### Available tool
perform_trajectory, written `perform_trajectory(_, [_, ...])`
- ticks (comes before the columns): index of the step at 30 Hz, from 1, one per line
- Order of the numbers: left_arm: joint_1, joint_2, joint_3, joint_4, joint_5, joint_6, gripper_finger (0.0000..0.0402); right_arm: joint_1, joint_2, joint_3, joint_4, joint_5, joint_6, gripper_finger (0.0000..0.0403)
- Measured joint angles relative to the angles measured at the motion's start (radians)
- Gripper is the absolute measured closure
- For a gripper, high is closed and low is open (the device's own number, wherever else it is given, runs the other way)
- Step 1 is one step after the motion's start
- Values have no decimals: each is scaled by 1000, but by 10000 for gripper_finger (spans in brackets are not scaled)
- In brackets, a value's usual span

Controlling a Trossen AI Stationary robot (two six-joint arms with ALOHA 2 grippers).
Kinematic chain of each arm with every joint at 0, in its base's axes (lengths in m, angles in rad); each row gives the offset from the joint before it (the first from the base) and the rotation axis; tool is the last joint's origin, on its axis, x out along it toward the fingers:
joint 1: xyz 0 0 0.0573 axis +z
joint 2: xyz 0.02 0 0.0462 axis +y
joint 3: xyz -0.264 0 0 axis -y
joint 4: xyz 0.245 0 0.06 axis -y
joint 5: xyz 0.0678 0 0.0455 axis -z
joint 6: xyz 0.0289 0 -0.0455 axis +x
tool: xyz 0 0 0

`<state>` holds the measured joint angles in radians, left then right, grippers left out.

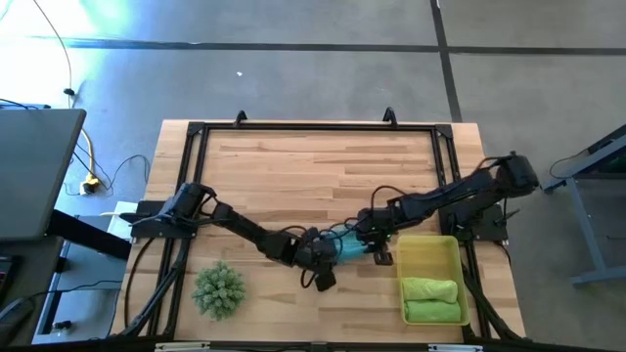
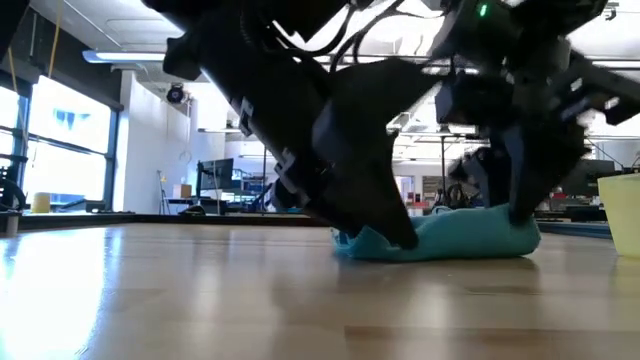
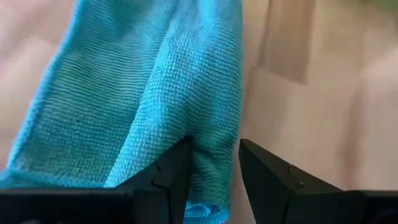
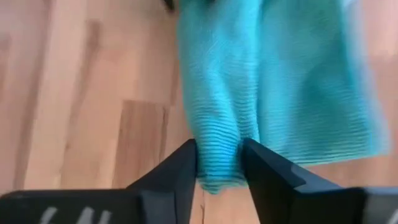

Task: Roll microfiber towels into tight, uniform cylinder then place into a basket
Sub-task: Roll the blue microfiber cloth

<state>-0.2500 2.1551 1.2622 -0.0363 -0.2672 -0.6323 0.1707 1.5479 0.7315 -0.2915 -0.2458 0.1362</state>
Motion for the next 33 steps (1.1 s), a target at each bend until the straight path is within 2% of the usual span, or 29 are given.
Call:
perform_trajectory(5, [2,0,-1,21,45,-189,275,38,-117,1,-25,121,-161,262])
perform_trajectory(9, [13,0,-2,38,81,-279,275,129,-153,3,-16,176,-329,262])
perform_trajectory(13, [22,0,-3,42,87,-292,275,232,-123,4,25,251,-404,262])
perform_trajectory(18, [23,0,-5,49,86,-292,275,311,-43,4,56,465,-407,261])
perform_trajectory(20, [23,0,-5,50,86,-292,275,322,-9,4,71,510,-407,261])
perform_trajectory(28, [22,-4,-7,58,80,-264,275,318,100,8,80,524,-319,263])
perform_trajectory(33, [15,-32,-10,59,81,-195,275,298,121,11,62,471,-258,304])
